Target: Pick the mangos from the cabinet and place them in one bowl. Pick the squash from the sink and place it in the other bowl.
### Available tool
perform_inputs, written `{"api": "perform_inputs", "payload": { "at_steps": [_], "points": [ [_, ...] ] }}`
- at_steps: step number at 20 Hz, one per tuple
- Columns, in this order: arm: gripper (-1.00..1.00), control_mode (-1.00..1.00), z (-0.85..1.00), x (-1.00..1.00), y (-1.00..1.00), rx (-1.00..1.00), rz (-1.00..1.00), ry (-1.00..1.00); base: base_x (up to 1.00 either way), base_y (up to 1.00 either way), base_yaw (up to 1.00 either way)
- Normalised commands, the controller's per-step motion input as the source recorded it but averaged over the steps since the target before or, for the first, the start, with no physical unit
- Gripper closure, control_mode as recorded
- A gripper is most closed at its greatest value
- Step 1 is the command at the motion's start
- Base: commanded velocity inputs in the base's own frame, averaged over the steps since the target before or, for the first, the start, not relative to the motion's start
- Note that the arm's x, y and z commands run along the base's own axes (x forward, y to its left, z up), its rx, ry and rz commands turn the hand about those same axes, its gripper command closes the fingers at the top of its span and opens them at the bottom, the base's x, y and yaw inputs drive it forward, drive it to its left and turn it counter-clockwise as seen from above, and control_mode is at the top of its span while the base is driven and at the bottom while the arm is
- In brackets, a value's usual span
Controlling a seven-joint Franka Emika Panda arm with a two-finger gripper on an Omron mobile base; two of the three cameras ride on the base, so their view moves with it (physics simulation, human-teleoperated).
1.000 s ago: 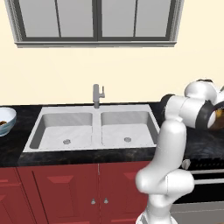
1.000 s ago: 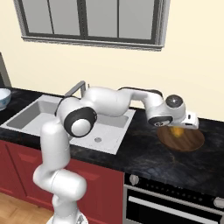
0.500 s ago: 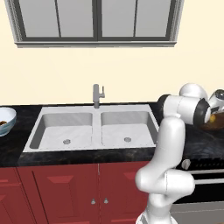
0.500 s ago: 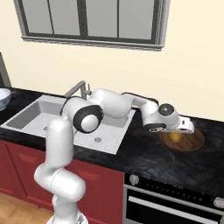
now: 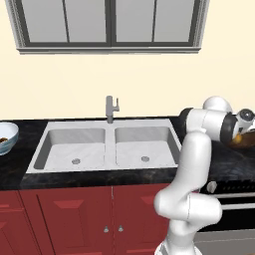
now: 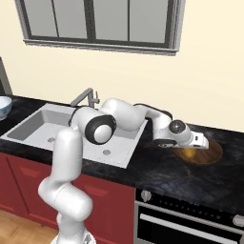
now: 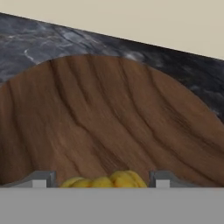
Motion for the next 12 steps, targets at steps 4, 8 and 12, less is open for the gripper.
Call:
{"api": "perform_inputs", "payload": {
  "at_steps": [4, 8, 12],
  "points": [
    [-1.00, -1.00, 0.00, 0.08, 0.00, 0.00, 0.00, 0.00, 0.00, 0.00, 0.00],
    [-1.00, -1.00, 0.10, 0.25, 0.00, 0.03, 0.00, 0.00, 0.00, 0.00, 0.00],
    [-1.00, -1.00, 0.21, 0.33, 0.00, 0.04, 0.00, 0.00, 0.00, 0.00, 0.00]
  ]
}}
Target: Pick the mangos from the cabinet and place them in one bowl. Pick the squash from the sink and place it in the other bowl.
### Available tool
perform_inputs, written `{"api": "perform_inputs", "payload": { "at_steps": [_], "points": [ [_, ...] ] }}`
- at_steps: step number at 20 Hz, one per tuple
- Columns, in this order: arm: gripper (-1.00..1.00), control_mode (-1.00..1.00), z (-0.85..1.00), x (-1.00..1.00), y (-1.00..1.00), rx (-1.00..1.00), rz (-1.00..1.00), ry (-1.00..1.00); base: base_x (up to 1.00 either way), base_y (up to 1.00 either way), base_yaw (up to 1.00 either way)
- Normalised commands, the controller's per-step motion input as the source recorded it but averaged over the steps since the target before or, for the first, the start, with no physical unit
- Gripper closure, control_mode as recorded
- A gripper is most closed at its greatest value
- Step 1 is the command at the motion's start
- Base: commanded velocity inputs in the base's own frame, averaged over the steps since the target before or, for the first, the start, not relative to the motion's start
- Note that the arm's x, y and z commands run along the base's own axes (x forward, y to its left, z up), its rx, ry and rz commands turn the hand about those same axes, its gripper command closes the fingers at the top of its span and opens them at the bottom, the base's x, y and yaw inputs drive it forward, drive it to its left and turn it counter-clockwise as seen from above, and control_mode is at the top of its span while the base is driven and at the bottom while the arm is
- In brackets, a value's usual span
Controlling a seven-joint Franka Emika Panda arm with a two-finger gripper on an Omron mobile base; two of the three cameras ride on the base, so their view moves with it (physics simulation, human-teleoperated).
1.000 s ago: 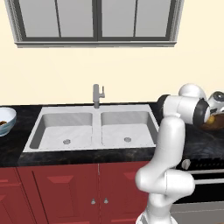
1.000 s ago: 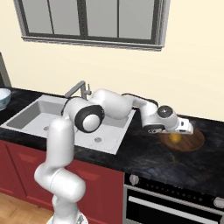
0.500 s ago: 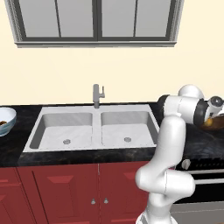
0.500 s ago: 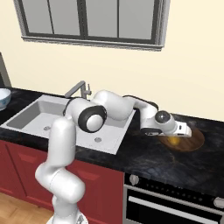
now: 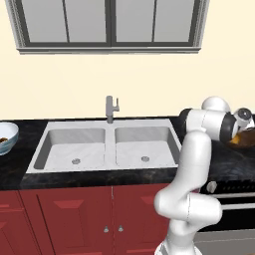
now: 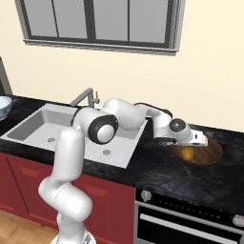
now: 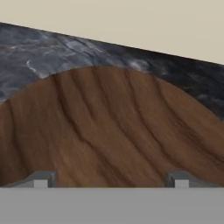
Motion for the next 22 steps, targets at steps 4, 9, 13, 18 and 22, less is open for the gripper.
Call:
{"api": "perform_inputs", "payload": {
  "at_steps": [4, 9, 13, 18, 22],
  "points": [
    [-1.00, -1.00, 0.54, 0.19, 0.03, 0.05, 0.00, 0.01, 0.00, 0.00, 0.00],
    [-1.00, -1.00, 0.86, -0.26, 0.29, 0.01, 0.00, 0.03, 0.00, 0.00, 0.00],
    [-1.00, -1.00, 0.65, -0.58, 0.56, 0.00, 0.02, 0.01, 0.00, 0.00, 0.00],
    [-1.00, -1.00, 0.71, -0.59, 0.63, 0.00, 0.03, 0.04, 0.00, 0.00, 0.00],
    [-1.00, -1.00, 0.90, -0.54, 0.55, -0.03, 0.03, 0.12, 0.00, 0.00, 0.00]
  ]
}}
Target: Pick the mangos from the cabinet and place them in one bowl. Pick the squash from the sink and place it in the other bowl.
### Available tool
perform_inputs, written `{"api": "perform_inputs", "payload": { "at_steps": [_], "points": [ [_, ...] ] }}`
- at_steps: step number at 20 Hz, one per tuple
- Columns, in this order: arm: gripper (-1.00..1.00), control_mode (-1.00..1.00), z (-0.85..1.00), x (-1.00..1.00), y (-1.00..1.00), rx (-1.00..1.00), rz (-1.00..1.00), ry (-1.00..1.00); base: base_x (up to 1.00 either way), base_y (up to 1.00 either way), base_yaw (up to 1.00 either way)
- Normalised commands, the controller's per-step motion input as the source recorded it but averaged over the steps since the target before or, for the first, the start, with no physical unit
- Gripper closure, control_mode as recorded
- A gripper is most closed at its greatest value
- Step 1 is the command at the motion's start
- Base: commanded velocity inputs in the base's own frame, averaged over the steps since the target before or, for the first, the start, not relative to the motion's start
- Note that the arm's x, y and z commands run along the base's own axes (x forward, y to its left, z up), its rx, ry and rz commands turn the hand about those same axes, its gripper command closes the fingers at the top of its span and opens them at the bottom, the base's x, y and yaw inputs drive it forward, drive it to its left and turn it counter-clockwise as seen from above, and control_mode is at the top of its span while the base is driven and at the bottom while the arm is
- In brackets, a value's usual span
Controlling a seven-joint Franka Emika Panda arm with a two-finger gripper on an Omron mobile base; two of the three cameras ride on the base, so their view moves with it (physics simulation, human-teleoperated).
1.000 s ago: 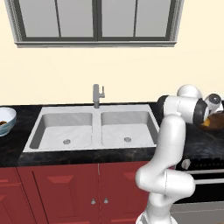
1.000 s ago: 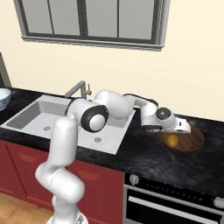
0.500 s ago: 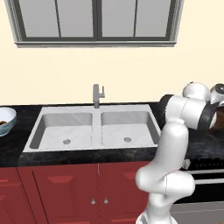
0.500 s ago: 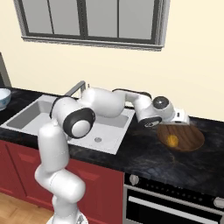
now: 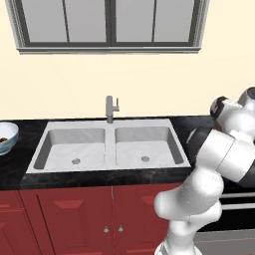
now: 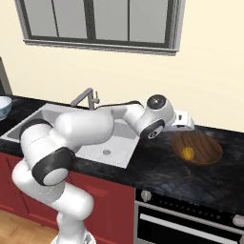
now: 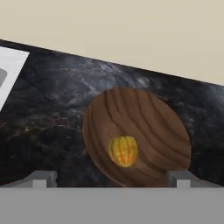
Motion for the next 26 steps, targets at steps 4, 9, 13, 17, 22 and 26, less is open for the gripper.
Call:
{"api": "perform_inputs", "payload": {
  "at_steps": [4, 9, 13, 17, 22, 26],
  "points": [
    [-1.00, -1.00, 0.87, -0.56, 0.54, -0.03, 0.03, 0.15, 0.00, 0.00, 0.00],
    [-1.00, -1.00, 0.55, -0.75, 0.50, 0.00, 0.06, 0.14, 0.00, 0.00, 0.00],
    [-1.00, -1.00, 0.36, -0.67, 0.46, 0.00, 0.12, 0.12, 0.00, 0.00, 0.00],
    [-1.00, -1.00, 0.19, -0.75, 0.45, 0.04, 0.11, 0.03, 0.00, 0.00, 0.00],
    [-1.00, -1.00, 0.04, -0.78, 0.60, 0.07, 0.06, 0.01, 0.00, 0.00, 0.00],
    [-1.00, -1.00, 0.00, -0.79, 0.69, 0.06, 0.05, 0.00, 0.00, 0.00, 0.00]
  ]
}}
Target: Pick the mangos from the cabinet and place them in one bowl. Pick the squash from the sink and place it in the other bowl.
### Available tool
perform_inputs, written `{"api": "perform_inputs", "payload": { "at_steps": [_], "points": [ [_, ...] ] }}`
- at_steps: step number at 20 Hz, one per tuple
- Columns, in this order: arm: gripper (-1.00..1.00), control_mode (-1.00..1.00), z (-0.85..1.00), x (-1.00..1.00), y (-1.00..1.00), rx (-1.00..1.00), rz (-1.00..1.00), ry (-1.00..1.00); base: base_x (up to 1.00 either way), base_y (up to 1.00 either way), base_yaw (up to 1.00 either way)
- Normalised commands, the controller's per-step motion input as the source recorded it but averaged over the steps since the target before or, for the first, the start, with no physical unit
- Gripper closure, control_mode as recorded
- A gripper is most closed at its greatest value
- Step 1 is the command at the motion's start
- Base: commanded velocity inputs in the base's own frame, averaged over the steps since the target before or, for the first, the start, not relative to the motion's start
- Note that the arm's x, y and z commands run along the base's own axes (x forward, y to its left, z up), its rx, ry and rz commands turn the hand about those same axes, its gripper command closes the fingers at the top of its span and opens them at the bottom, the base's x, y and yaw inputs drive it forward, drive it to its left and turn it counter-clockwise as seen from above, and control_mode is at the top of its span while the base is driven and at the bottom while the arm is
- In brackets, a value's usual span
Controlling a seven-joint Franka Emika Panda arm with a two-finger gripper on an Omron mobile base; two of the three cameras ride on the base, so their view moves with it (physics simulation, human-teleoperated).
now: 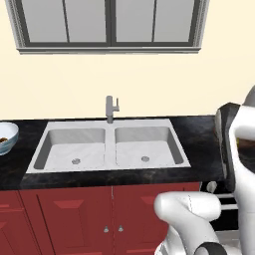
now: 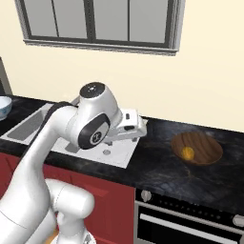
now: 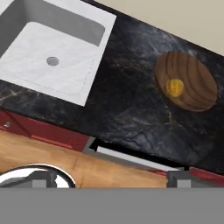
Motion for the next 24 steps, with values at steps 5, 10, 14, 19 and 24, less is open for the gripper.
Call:
{"api": "perform_inputs", "payload": {
  "at_steps": [5, 10, 14, 19, 24],
  "points": [
    [-1.00, -1.00, -0.05, -0.73, 0.63, 0.06, 0.07, -0.05, 0.00, 0.00, 0.00],
    [-1.00, -1.00, -0.13, -0.49, 0.34, 0.02, 0.10, -0.33, 0.00, 0.00, 0.00],
    [-1.00, -1.00, -0.02, -0.44, 0.12, 0.00, 0.08, -0.44, 0.00, 0.00, 0.00],
    [-1.00, 1.00, 0.00, -0.12, 0.01, 0.00, 0.03, -0.05, -0.01, 0.00, 0.00],
    [-1.00, 1.00, 0.00, 0.00, 0.00, 0.00, 0.00, 0.00, -0.58, -0.01, 0.07]
  ]
}}
